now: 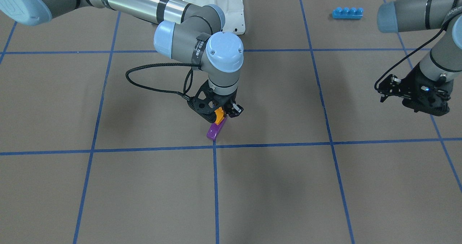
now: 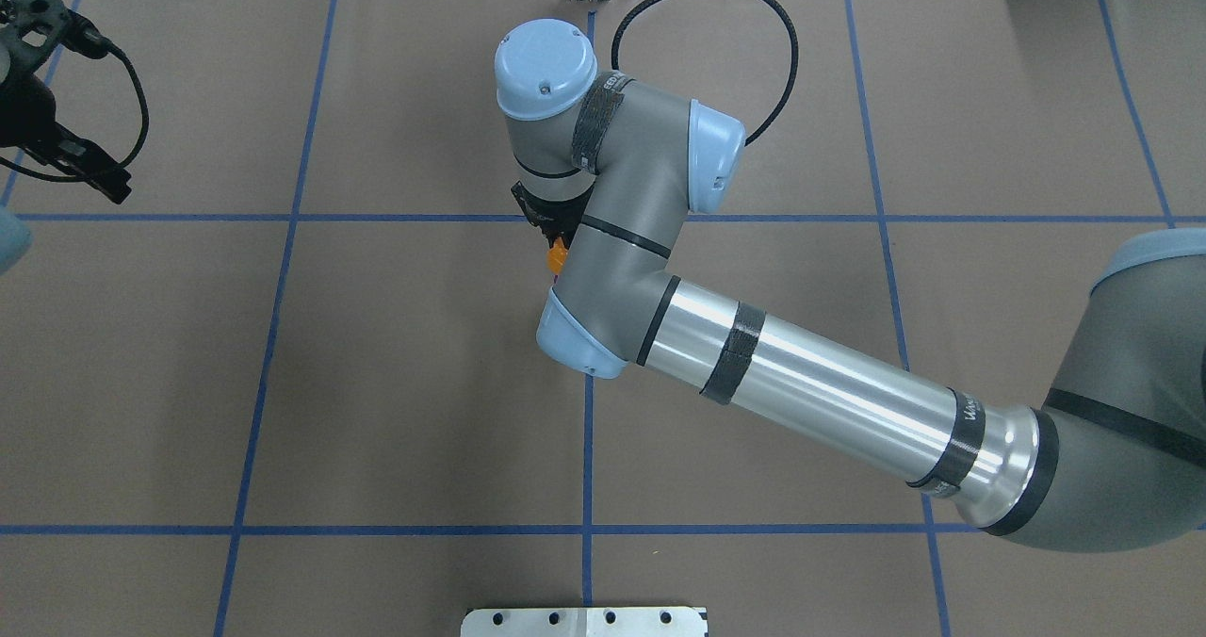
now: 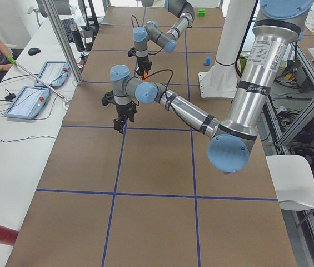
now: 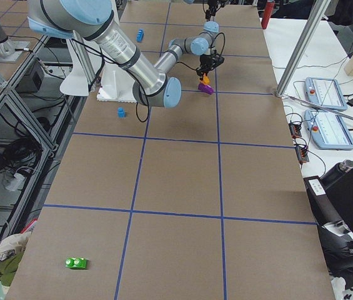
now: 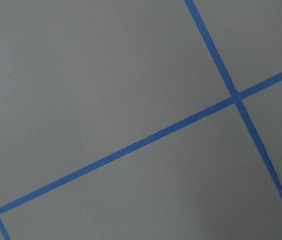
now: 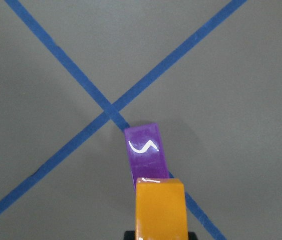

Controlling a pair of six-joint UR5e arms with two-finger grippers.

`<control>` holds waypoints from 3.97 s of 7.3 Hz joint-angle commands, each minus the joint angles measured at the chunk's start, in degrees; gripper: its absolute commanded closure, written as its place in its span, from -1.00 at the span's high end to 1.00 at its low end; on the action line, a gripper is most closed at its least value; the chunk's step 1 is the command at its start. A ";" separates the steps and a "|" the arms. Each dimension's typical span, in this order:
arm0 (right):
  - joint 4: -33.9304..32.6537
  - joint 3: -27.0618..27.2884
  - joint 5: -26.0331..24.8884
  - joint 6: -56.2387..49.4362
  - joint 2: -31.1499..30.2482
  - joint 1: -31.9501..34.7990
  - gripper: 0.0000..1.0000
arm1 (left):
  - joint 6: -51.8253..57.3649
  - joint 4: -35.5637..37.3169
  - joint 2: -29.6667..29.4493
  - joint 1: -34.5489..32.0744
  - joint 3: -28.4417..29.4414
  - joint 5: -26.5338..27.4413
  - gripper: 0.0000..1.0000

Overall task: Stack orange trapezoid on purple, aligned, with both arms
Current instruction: 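Lower the orange block onto the purple block, aligning their ends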

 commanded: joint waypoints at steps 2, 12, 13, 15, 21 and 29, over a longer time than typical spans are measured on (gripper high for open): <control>0.01 -0.05 -0.21 -0.22 -0.27 -0.35 -1.00 | -0.12 -0.67 -0.07 0.00 0.47 -0.07 1.00; 0.10 0.12 -1.88 -0.57 -0.71 -1.41 -1.00 | -0.29 -0.67 -0.07 0.00 0.82 -0.07 1.00; 0.10 0.03 -2.75 -0.66 -0.80 -1.58 -1.00 | -0.30 -0.67 -0.07 0.09 0.82 -0.07 1.00; 0.10 0.03 -3.91 -0.75 -0.89 -2.20 -1.00 | -0.38 -0.67 0.01 0.09 0.82 -0.07 1.00; 0.10 0.47 -5.31 -3.56 -0.97 -2.46 -1.00 | -0.38 -0.67 0.01 0.17 1.44 -0.07 1.00; 0.19 4.43 -5.31 -4.88 -2.03 -1.59 1.00 | -0.30 -0.76 -0.07 0.17 1.70 -0.07 1.00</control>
